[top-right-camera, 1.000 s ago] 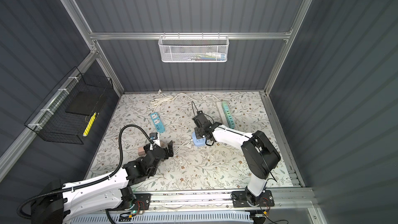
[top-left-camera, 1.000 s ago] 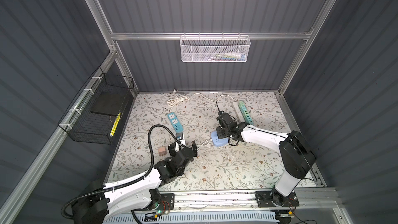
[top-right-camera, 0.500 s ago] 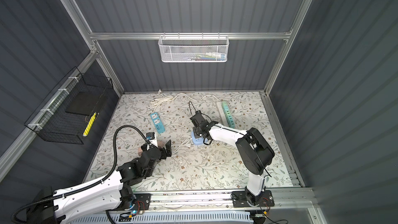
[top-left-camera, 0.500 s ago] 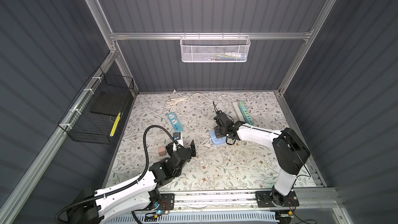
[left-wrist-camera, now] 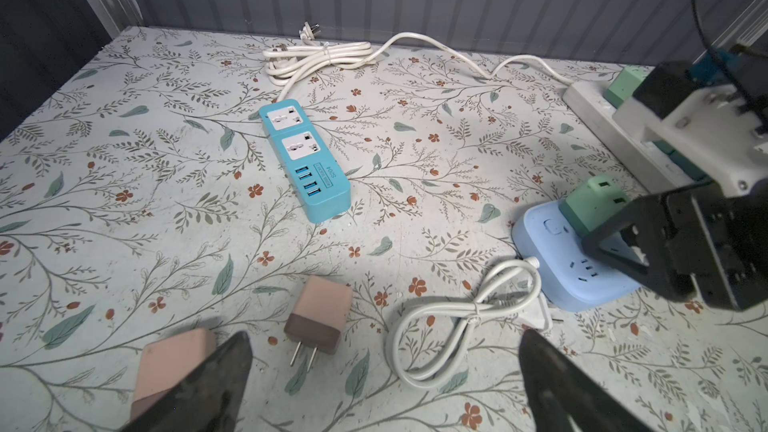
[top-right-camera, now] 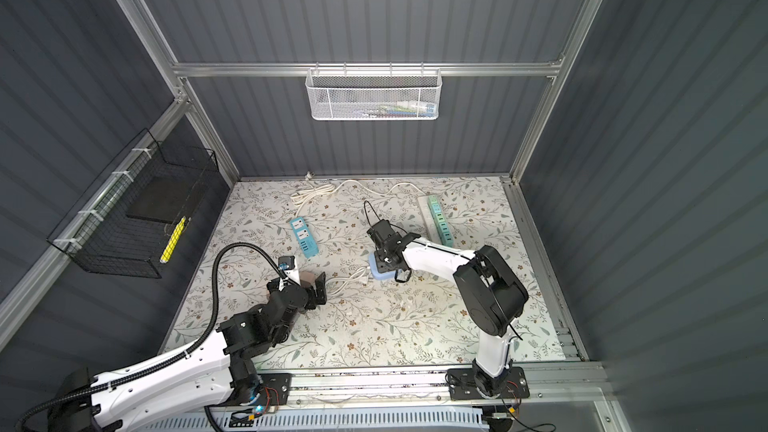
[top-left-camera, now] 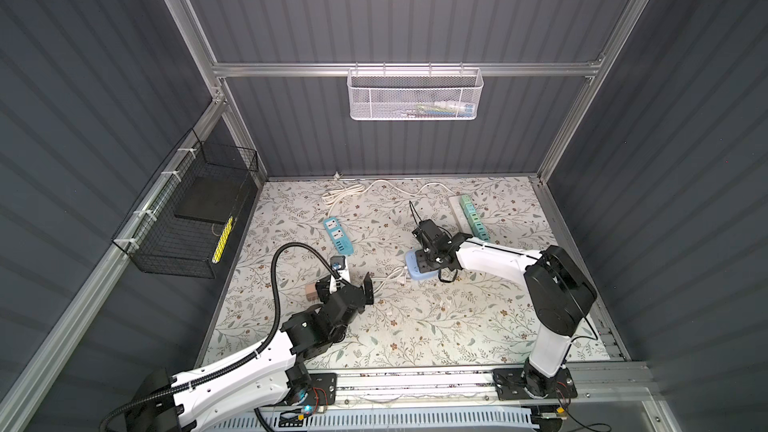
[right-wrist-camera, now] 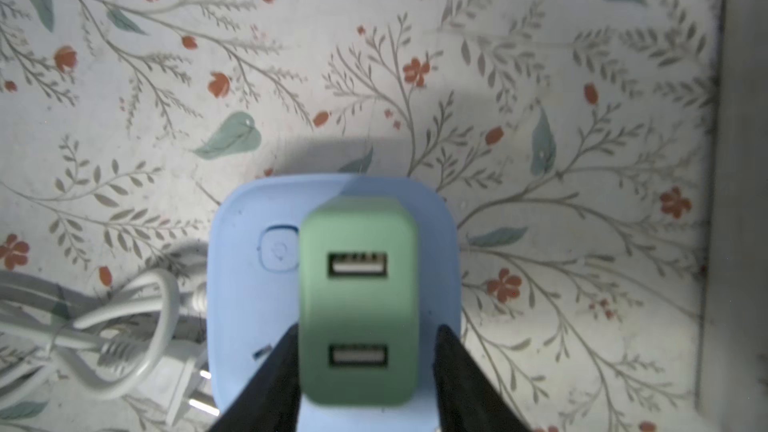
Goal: Insert the plug
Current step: 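Lower the green adapter into the blue cube's socket with the right gripper, then open the right gripper and lift away while the left gripper reaches toward the pink adapters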
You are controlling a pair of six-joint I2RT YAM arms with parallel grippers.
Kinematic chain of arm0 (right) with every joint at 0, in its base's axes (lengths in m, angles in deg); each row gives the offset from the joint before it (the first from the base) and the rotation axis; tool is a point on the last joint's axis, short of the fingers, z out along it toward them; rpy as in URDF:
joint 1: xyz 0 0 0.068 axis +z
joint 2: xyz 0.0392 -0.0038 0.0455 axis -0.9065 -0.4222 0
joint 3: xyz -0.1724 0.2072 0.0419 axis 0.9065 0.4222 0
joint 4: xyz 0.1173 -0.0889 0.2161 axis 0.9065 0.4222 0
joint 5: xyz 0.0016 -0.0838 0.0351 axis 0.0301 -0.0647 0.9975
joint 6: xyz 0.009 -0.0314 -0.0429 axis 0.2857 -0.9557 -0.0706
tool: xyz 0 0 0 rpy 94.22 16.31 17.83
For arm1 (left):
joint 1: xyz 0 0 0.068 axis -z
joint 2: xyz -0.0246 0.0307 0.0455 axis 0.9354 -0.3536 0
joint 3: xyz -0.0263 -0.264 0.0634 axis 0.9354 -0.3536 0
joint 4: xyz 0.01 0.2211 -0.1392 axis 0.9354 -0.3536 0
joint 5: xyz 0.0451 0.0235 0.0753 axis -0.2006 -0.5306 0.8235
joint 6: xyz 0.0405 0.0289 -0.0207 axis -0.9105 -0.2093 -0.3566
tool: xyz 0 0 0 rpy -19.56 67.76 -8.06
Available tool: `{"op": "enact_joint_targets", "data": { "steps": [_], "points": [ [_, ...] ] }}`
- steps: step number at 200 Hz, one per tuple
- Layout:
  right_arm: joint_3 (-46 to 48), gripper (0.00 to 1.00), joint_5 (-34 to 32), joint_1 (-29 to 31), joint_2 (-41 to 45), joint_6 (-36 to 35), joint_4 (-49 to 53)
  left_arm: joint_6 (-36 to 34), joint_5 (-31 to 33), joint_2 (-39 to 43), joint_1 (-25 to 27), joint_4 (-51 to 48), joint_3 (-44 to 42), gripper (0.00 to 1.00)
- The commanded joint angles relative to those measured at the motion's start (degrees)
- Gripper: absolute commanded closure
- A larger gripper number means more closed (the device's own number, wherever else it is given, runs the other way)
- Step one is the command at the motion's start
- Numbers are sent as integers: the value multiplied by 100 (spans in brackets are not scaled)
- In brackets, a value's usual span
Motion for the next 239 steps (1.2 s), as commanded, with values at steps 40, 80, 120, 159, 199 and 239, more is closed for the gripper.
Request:
{"op": "enact_joint_targets", "data": {
  "steps": [40, 80, 120, 159, 199, 239],
  "points": [
    [-393, 30, -6, -12, 907, -233, 447, 108, 440, -98, -49, -1142, 936, 0],
    [-253, 30, 51, -343, 953, -235, 206, 226, 729, -310, -87, -1587, 1221, 0],
    [-151, 30, -25, -485, 564, -236, 30, 335, 653, -695, -317, -1937, 1418, 0],
    [163, 31, 29, -510, 415, -190, -198, 485, -389, -965, -986, -1950, 1374, 0],
    [178, 31, -20, -537, 845, -252, -147, 409, -531, -1274, -1072, -2009, 1668, 0],
    [108, 27, 153, -517, 1530, -258, -49, 333, -456, -1783, -1170, -2126, 2009, 0]
  ]
}}
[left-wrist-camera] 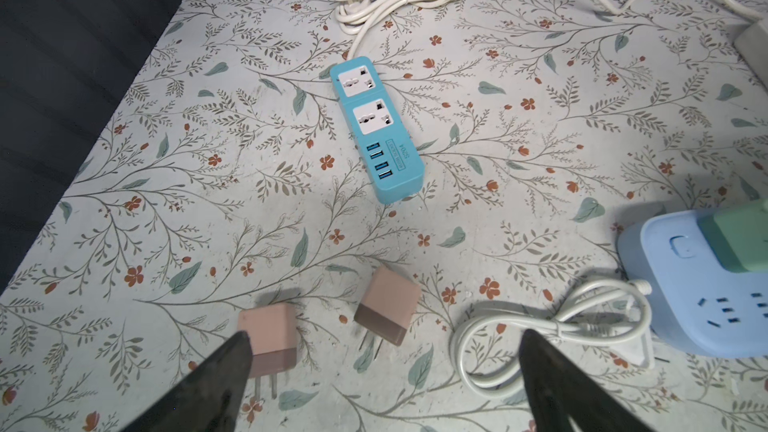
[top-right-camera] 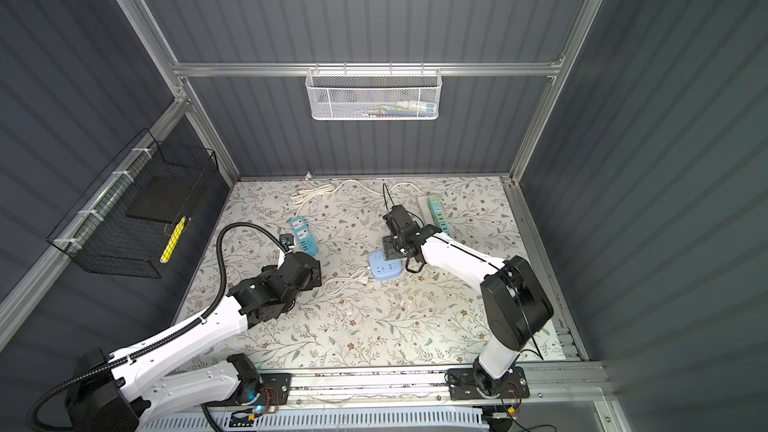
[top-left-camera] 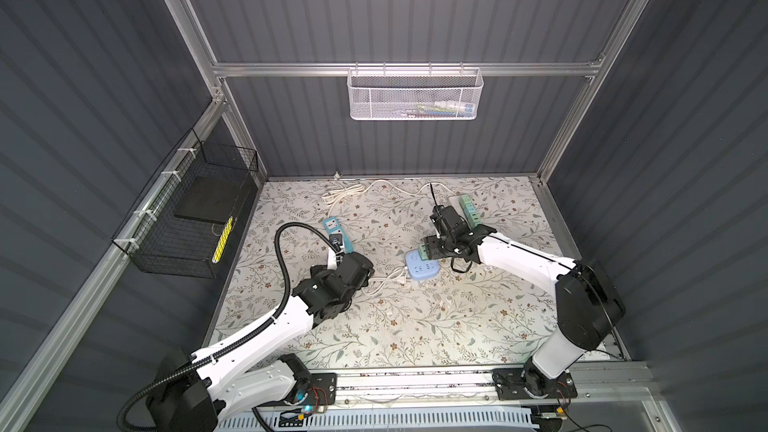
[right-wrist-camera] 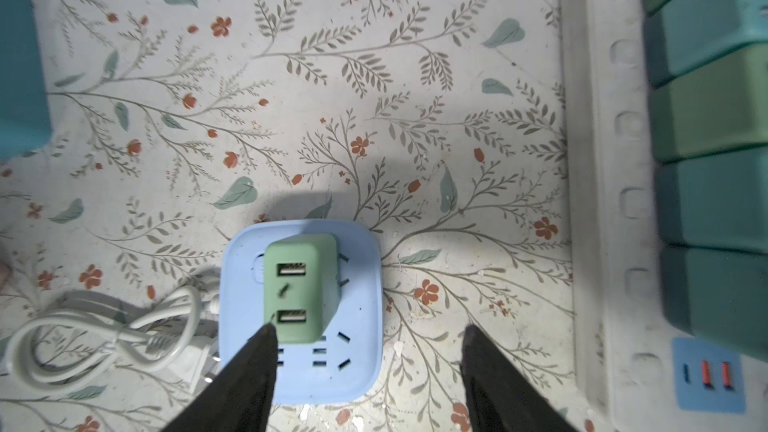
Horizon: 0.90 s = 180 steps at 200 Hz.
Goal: Insert the plug
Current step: 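Open the right gripper and lift away while the left gripper reaches toward the pink adapters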
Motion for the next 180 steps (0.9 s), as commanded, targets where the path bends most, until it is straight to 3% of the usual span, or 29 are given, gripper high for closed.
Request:
{"op": "enact_joint_targets", "data": {
  "steps": [1, 28, 44, 71, 90, 115, 180],
  "points": [
    [-29, 27, 95, -13, 484, -37, 121, -41, -21, -226, -116, -154, 263, 0],
    [387, 20, -174, -24, 949, 58, 76, -106, -230, -575, -479, -170, 487, 0],
    [687, 1, -473, -33, 1234, 142, 8, -208, -601, -726, -804, -73, 499, 0],
    [1180, 1, -890, -122, 1712, 349, -346, -399, -1398, -980, -1353, -50, 515, 0],
    [1317, 1, -159, -295, 1889, 166, -421, -581, -1866, -1196, -1594, -82, 544, 0],
    [1549, 4, 228, -296, 2147, 88, -546, -844, -2320, -1713, -1764, -218, 766, 0],
    [2155, 5, 471, -303, 2607, 71, -1119, -1118, -2144, -2804, -1776, -390, 1276, 3]
  ]
}}
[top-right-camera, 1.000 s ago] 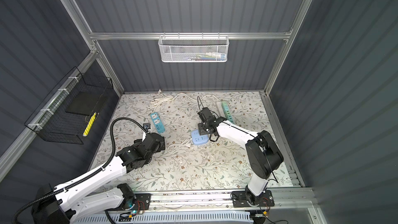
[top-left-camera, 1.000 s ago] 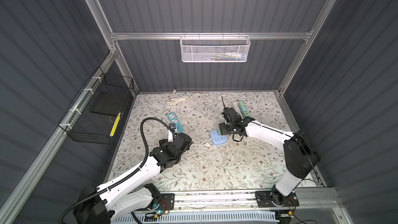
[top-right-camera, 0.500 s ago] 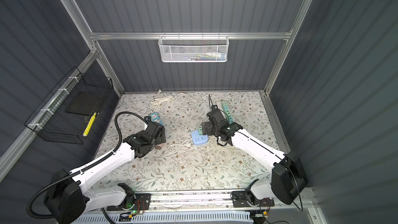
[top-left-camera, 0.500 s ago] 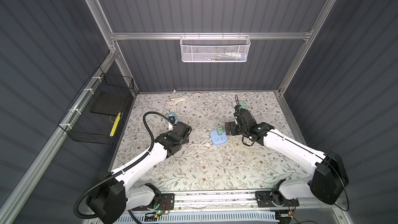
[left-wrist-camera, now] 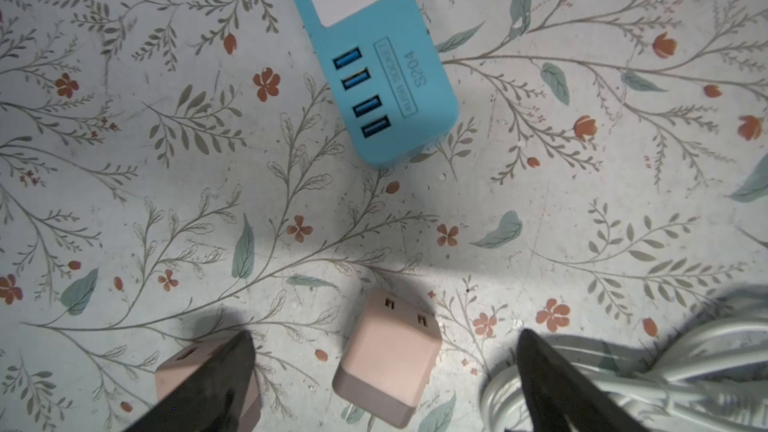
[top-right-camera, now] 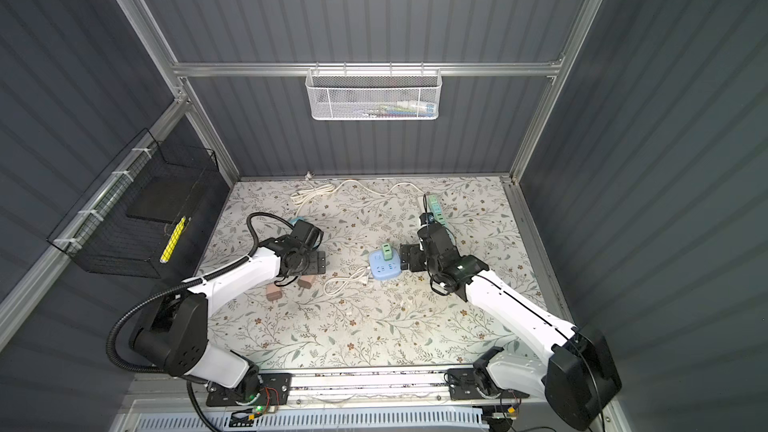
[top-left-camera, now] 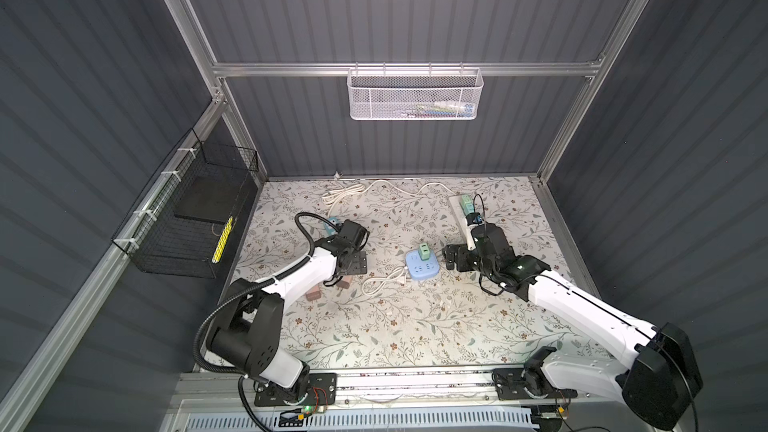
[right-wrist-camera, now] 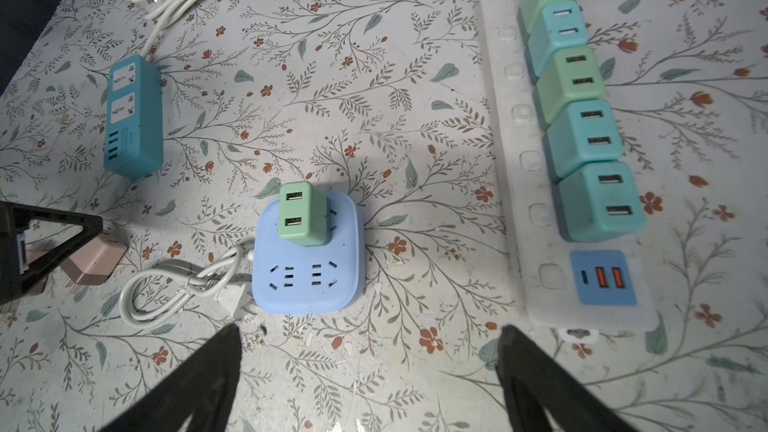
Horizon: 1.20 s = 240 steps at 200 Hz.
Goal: Insert the plug
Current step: 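Open the right gripper and lift away while the left gripper reaches toward the pink adapters, then lower the left gripper onto the nearer pink adapter and close it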
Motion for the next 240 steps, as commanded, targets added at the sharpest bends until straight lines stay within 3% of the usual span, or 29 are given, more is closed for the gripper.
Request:
{"op": "enact_joint_targets", "data": {
  "steps": [1, 37, 127, 173, 240],
  "points": [
    [45, 5, 201, 1, 31, -56, -255, -197, 22, -189, -26, -150, 119, 3],
    [113, 8, 162, -5, 22, -82, -226, -268, -403, -497, -26, -100, 82, 23],
    [512, 11, 66, 1, 219, -17, -447, -154, -632, -315, -26, -153, -308, 38],
    [567, 11, 46, 1, 304, -23, -453, 7, -962, -3, -17, -202, -314, 39],
    [663, 11, -53, -4, 340, -51, -480, -147, -677, -96, -20, -315, -343, 37]
  ]
}}
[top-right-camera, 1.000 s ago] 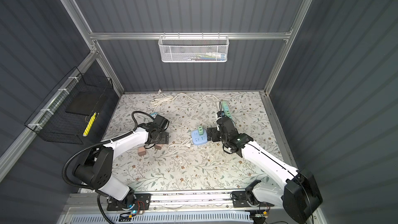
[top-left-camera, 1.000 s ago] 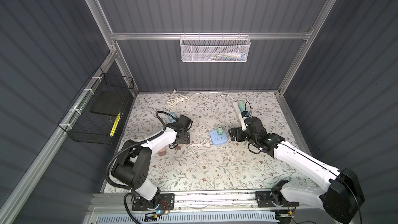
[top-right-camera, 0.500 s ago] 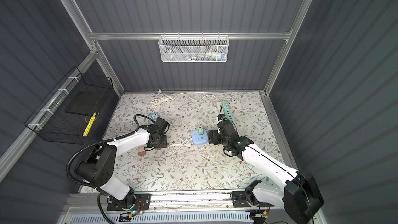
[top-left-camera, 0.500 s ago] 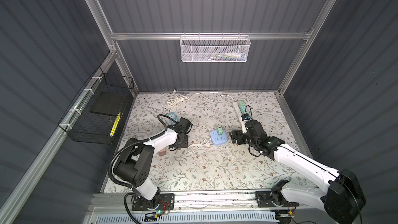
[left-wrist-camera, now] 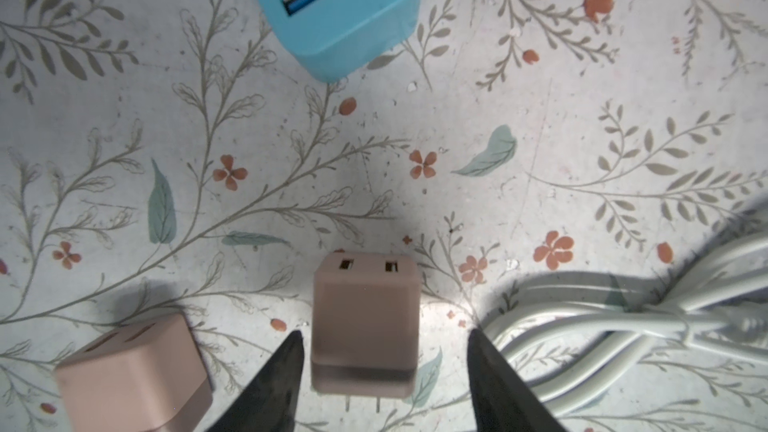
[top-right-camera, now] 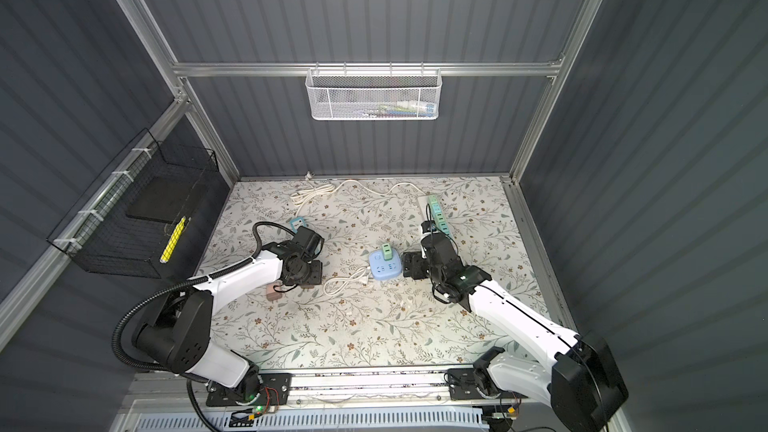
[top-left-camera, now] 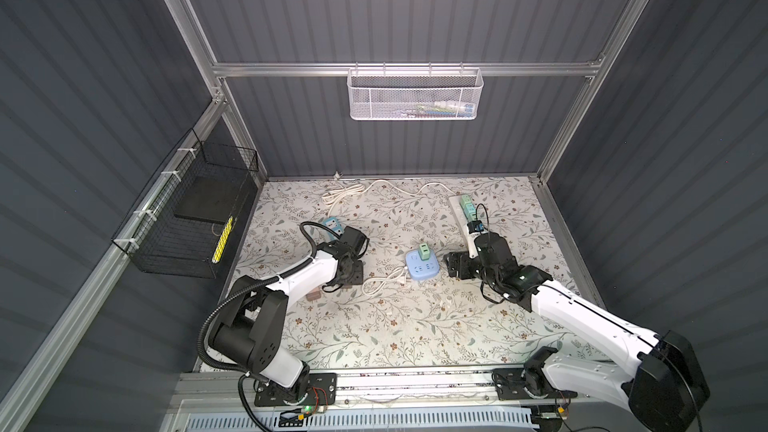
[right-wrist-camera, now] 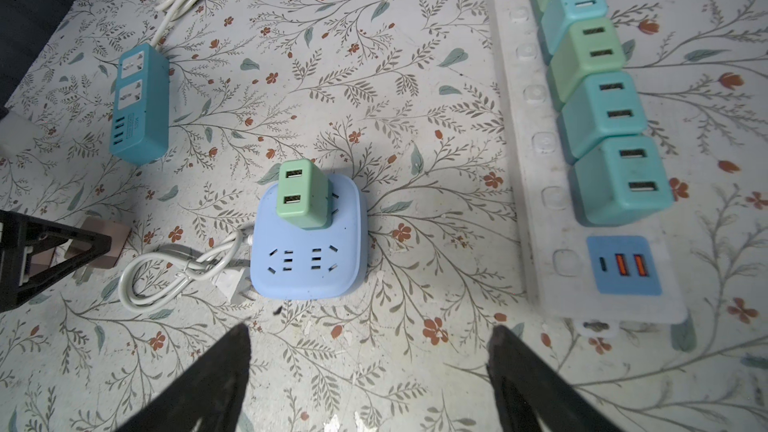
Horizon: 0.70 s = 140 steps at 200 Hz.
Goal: Insert the plug
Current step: 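Lower the left gripper onto the nearer pink adapter and close it, then lift the pink adapter with the left gripper and carry it toward the right gripper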
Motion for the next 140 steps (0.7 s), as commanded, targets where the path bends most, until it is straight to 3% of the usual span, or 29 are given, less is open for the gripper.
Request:
{"op": "enact_joint_targets", "data": {
  "steps": [1, 56, 140],
  "points": [
    [93, 11, -118, -6, 68, -29, -66, -61, 76, -93, -23, -212, -18, 37],
    [85, 12, -8, 1, 74, 1, -99, -192, 106, -281, -26, -311, 79, 37],
    [113, 12, -64, 0, 66, -29, -81, -253, 245, -709, -23, -113, 56, 45]
  ]
}}
